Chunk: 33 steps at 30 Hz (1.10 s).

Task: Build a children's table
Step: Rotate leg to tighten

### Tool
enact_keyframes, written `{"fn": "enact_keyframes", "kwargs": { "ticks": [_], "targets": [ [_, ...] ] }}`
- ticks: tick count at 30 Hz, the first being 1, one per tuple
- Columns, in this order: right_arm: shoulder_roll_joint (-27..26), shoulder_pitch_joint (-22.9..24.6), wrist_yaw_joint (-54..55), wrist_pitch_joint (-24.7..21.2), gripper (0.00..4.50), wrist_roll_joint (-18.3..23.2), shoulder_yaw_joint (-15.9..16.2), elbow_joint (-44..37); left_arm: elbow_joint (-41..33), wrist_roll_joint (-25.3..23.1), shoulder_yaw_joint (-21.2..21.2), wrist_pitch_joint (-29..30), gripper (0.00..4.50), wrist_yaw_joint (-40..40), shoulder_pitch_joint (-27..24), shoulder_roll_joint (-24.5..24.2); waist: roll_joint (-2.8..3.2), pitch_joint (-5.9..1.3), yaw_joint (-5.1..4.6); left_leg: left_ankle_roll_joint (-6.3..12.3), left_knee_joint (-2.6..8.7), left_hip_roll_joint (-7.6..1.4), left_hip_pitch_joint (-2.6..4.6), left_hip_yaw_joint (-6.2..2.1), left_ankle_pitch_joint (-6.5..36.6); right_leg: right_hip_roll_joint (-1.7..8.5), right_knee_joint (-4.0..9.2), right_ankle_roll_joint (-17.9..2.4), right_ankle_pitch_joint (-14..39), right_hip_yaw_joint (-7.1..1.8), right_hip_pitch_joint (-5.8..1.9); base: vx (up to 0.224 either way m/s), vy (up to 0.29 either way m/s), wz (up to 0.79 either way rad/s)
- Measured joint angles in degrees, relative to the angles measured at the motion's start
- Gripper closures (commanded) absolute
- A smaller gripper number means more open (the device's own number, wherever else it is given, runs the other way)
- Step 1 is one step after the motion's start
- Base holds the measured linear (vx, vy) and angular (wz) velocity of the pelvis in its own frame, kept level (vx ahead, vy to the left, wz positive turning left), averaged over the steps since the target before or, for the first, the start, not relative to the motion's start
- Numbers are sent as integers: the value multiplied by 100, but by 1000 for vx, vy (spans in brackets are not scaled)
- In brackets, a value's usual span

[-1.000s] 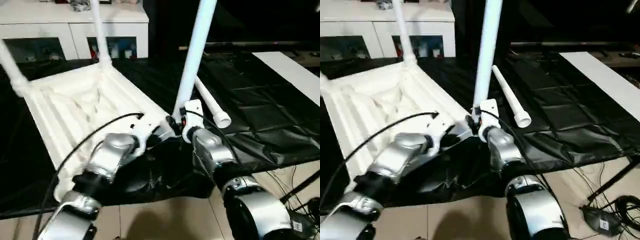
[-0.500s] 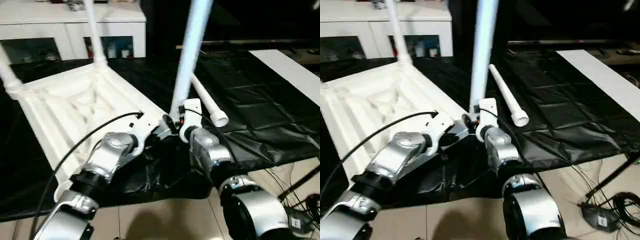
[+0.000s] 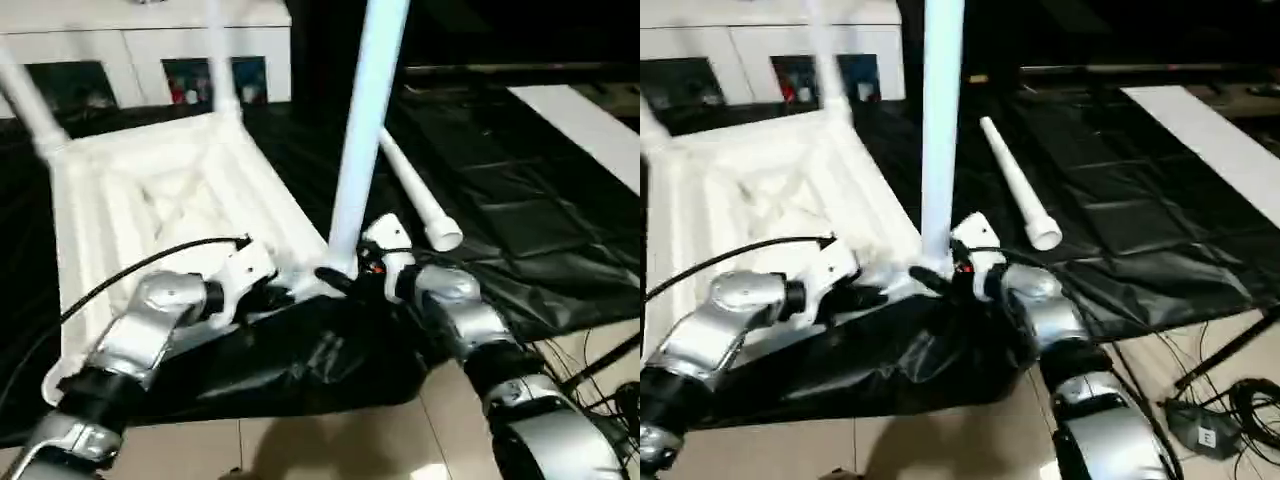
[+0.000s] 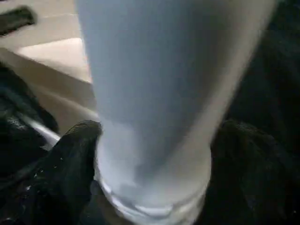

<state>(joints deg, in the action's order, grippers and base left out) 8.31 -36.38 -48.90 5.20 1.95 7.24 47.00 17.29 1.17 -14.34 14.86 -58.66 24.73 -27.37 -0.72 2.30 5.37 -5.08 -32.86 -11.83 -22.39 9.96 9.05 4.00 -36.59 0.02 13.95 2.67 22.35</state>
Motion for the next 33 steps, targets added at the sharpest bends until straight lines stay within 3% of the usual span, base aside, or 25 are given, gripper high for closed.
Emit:
{"fn": "enact_keyframes", "kwargs": {
  "ticks": [5, 20, 33],
  "targets": [
    [360, 264, -816, -2, 23, 67, 147, -112, -68, 144, 1, 7, 450, -254, -65, -139, -1, 2, 5, -5, -17, 0, -9, 2, 11, 6, -2, 1, -4, 3, -1, 0, 0, 0],
    [182, 87, -895, 318, 23, 265, 50, 65, -52, 144, 1, 7, 450, -338, -63, -151, -1, 2, 6, -4, -38, -2, -10, 1, 10, 10, -24, 2, -4, 4, 0, 0, 0, 0],
    [177, 14, -906, 406, 127, 280, -10, 320, -4, 144, 1, 5, 450, -352, -52, -149, -1, 2, 0, -7, -64, -3, -10, 0, 13, 12, -44, 1, -4, 3, -1, 0, 0, 0]
  ]
}}
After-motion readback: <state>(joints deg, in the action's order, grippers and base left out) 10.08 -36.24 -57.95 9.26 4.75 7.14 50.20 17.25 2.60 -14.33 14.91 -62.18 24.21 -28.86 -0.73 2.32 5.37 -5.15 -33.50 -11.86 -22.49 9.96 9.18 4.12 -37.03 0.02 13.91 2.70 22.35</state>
